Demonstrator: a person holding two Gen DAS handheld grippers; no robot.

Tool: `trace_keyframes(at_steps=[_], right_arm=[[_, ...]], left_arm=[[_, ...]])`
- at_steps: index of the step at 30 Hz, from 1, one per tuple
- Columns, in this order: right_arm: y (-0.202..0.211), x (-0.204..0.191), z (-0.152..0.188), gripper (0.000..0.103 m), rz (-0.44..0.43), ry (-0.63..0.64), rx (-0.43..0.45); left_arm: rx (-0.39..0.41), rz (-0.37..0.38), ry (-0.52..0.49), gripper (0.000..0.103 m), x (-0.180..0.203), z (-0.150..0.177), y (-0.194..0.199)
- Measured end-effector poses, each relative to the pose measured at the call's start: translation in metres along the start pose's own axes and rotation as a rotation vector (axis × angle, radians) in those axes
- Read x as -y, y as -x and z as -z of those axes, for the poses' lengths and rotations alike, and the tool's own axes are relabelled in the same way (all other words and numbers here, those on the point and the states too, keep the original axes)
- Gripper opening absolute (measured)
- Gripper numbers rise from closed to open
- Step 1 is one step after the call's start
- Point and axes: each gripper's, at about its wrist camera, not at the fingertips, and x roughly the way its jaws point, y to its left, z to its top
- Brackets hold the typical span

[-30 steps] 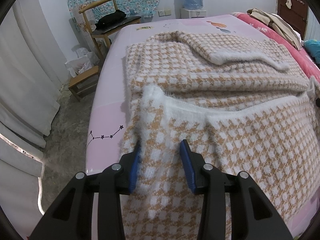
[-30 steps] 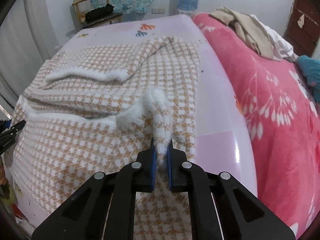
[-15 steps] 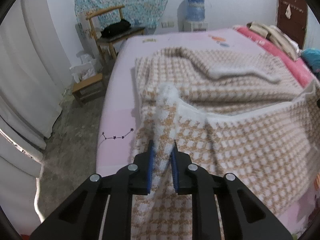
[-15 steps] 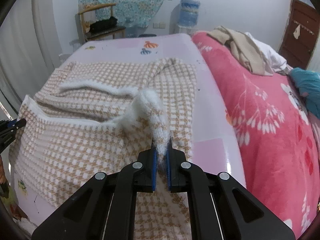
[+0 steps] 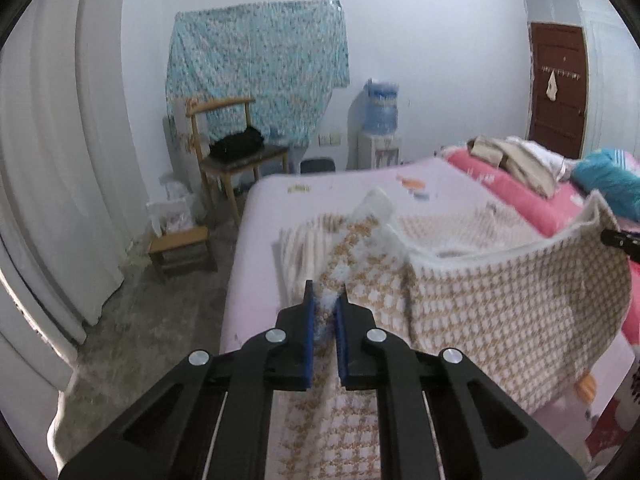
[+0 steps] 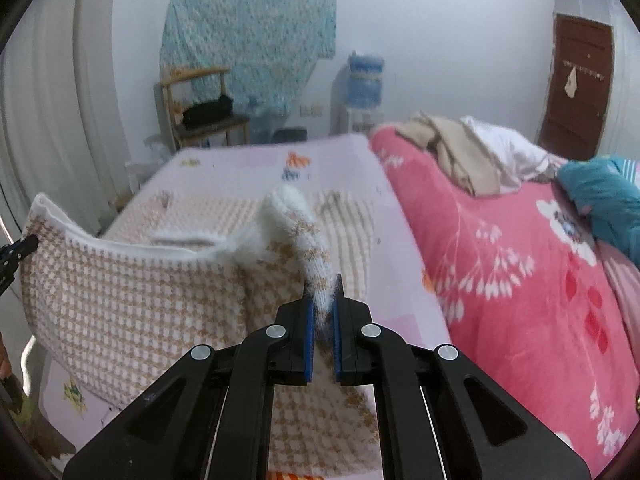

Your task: Fold large clothes

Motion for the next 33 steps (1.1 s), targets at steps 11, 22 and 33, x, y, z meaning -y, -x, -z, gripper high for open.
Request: trace_keyframes(at_steps=[11, 22, 33], right_arm=[[-0.042, 0.016, -0.074, 0.005, -0.053, -0.017, 0.101], [-0.195, 0.032, -0.132, 0.006, -0.109, -0.051, -0.06], [-0.267, 0.102, -0.106, 0.055, -0.232, -0.394, -0.254]], left_arm=[[0.092, -0.002, -0.01, 0.009, -0.012, -0.079, -0.049], [-0.133, 0.048, 0.068, 0.009, -0.039, -0.123, -0.211], [-0.326, 0.145, 0.348, 0.045, -0.095, -0.093, -0.28]])
